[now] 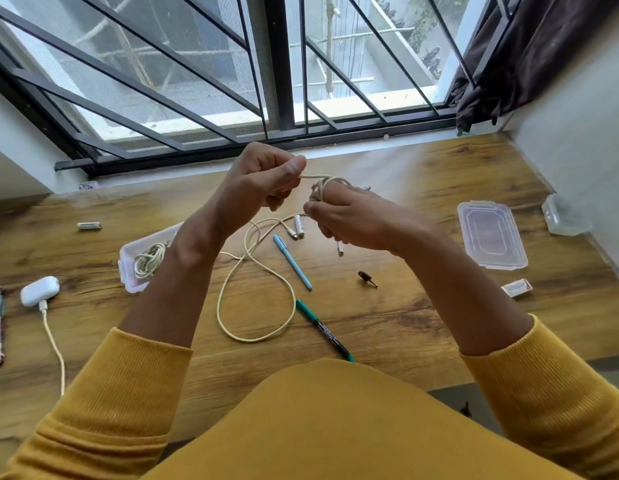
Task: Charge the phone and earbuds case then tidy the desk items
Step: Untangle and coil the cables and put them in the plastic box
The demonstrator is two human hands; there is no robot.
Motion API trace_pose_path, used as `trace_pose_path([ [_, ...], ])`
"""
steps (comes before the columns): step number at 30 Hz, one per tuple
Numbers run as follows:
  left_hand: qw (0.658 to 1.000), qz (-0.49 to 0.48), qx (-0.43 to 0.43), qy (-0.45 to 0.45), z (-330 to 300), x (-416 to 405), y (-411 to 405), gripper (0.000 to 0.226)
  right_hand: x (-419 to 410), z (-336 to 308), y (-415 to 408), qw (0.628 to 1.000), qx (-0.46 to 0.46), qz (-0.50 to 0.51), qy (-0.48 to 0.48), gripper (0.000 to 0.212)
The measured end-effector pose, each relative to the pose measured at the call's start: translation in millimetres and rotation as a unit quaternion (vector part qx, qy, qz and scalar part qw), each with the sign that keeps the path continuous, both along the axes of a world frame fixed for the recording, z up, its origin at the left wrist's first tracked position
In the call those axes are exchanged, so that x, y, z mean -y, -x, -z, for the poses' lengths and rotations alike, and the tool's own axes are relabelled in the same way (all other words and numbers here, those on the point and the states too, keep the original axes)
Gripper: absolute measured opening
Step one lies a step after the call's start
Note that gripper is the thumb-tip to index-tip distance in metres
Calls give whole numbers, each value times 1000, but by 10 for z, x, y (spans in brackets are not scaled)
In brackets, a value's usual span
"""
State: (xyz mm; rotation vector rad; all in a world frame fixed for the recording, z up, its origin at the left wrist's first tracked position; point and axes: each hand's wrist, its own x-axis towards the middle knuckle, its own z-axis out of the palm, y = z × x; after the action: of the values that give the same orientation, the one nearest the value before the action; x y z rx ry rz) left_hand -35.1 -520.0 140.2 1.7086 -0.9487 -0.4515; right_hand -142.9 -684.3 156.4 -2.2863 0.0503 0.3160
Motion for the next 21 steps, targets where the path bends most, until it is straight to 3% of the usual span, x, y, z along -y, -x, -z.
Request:
trace_pose_path([
  [4, 999, -6, -35, 22, 61, -6, 69, 42, 16, 51, -42, 999, 33, 33, -29, 11],
  [9, 995, -16, -72, 70, 157, -5, 193, 42, -1, -17, -25, 965, 95, -6, -243, 9],
  [12, 994, -38, -62, 87, 163, -27, 234, 40, -28, -13, -2, 958, 103, 17, -268, 9],
  [15, 994, -39, -34, 96, 119, -51, 233, 38, -69, 24, 14, 959, 98, 56, -261, 28],
  [19, 994, -19, -9, 105, 58, -51, 240, 34, -76, 53, 1, 947, 115, 98, -284, 23],
  [21, 994, -7, -7, 106, 45, -29, 254, 34, -109, 21, -36, 939, 138, 114, -294, 30],
])
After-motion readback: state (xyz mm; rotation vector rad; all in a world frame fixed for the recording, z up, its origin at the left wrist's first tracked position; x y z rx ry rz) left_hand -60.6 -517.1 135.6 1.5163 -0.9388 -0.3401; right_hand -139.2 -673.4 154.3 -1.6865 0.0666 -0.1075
